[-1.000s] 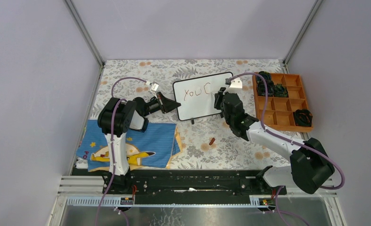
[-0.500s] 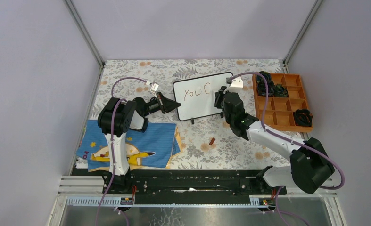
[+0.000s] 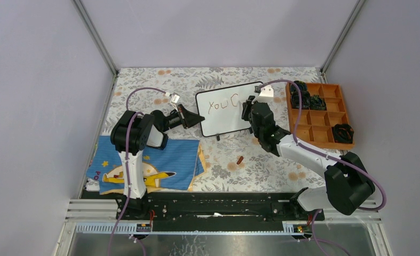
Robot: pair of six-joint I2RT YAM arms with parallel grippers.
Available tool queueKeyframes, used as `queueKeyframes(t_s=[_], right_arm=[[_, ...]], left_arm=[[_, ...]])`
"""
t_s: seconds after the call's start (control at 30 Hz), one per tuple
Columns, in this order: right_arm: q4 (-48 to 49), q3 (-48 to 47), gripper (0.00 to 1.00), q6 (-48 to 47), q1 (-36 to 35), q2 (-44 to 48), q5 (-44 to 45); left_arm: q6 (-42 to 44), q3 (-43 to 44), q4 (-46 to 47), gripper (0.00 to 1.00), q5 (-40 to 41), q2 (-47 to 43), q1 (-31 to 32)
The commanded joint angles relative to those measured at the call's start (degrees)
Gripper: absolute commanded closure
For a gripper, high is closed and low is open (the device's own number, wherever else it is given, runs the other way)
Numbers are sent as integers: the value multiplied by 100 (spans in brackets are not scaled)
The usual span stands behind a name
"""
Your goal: Write a sentence on the whiteboard
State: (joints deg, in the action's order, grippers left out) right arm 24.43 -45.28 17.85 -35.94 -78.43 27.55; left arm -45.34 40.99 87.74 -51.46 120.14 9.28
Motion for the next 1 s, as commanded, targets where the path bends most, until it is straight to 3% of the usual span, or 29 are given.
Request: queueKeyframes(t_s=[0.0, 0.47, 0.97], right_arm=[[335, -320, 100, -65, 42, -53, 79], [209, -196, 100, -20, 42, -94, -354], [-184, -86, 100, 2, 44, -26, -222]], left_arm=[[131, -86, 54, 100, -22, -99, -5], [135, -90, 54, 100, -20, -96, 3], [157, -93, 24, 100, -13, -123, 2]])
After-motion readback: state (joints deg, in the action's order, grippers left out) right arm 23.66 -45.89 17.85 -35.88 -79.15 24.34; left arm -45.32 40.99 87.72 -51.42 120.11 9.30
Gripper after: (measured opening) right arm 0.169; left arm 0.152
